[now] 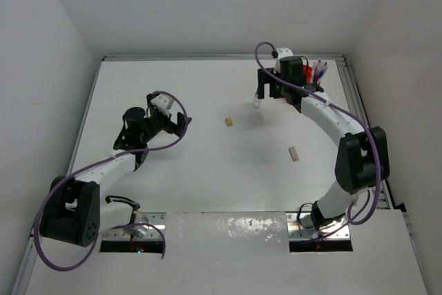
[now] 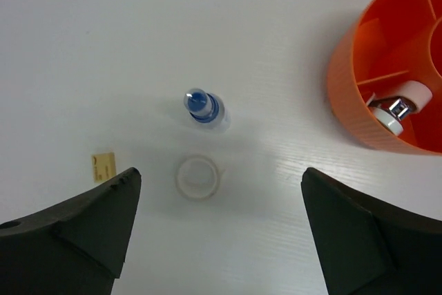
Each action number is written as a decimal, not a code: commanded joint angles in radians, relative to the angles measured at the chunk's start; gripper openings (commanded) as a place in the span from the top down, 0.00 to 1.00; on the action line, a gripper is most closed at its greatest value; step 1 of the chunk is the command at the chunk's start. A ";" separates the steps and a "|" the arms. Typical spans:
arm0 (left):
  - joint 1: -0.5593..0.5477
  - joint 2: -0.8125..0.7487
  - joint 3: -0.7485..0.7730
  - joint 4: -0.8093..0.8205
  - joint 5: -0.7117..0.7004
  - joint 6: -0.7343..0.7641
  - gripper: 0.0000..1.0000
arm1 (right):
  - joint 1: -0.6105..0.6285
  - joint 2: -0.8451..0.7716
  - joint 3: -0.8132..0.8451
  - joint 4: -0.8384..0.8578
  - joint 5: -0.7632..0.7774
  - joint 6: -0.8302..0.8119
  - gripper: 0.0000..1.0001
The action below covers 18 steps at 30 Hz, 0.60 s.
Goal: Sort the stationery into containers
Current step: Pick up the stationery from the center of the board.
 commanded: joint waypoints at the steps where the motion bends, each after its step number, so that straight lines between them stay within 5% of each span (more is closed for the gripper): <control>1: -0.012 -0.027 -0.016 0.053 -0.012 -0.017 0.04 | 0.011 0.056 0.080 0.000 0.022 0.009 0.06; 5: -0.012 -0.028 -0.023 0.062 -0.015 -0.017 0.04 | 0.046 0.195 0.206 -0.053 0.017 -0.025 0.22; 11: -0.012 -0.038 -0.039 0.065 -0.050 -0.011 0.04 | 0.093 0.238 0.177 0.032 0.086 -0.048 0.11; 18: -0.009 -0.033 -0.042 0.076 -0.052 -0.017 0.04 | 0.099 0.366 0.297 -0.001 0.188 -0.023 0.21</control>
